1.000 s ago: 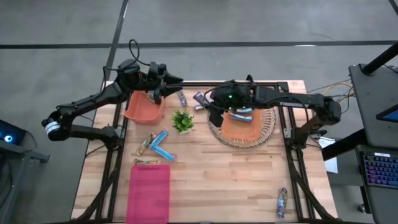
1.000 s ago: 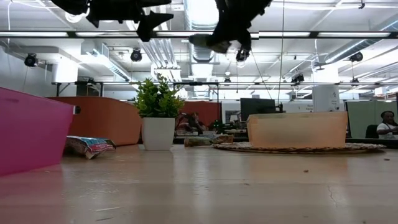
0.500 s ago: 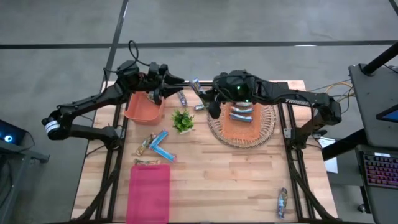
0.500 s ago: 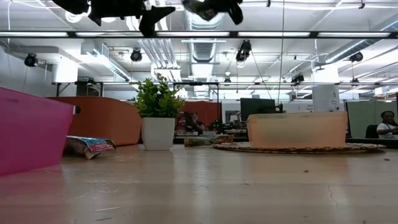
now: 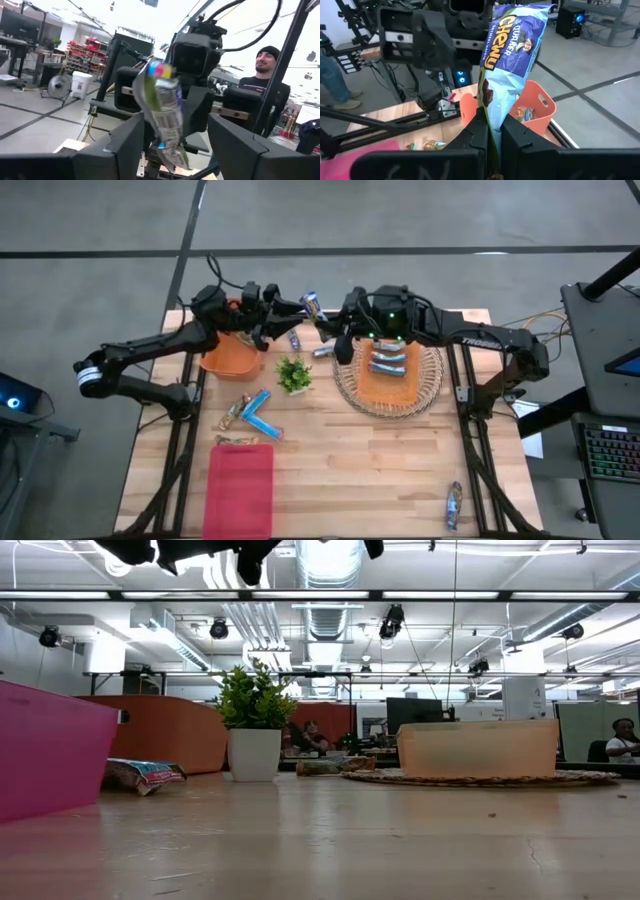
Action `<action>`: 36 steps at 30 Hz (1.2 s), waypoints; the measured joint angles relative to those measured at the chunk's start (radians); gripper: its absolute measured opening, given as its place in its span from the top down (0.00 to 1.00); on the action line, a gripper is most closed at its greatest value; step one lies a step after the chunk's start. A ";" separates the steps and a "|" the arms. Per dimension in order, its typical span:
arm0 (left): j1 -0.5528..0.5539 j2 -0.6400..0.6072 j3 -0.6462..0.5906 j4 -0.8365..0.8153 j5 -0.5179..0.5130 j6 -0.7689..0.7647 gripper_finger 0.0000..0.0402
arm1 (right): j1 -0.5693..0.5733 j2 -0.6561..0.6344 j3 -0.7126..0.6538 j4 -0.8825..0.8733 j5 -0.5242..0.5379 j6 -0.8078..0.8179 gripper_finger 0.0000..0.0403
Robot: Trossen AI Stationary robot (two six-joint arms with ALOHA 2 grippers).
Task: Pick and place Granola Bars by type
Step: Put the middle blue granola bar into the pink bin
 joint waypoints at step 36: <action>-0.090 0.114 0.098 0.025 -0.015 -0.022 0.97 | 0.031 -0.022 0.000 -0.101 -0.012 -0.155 0.76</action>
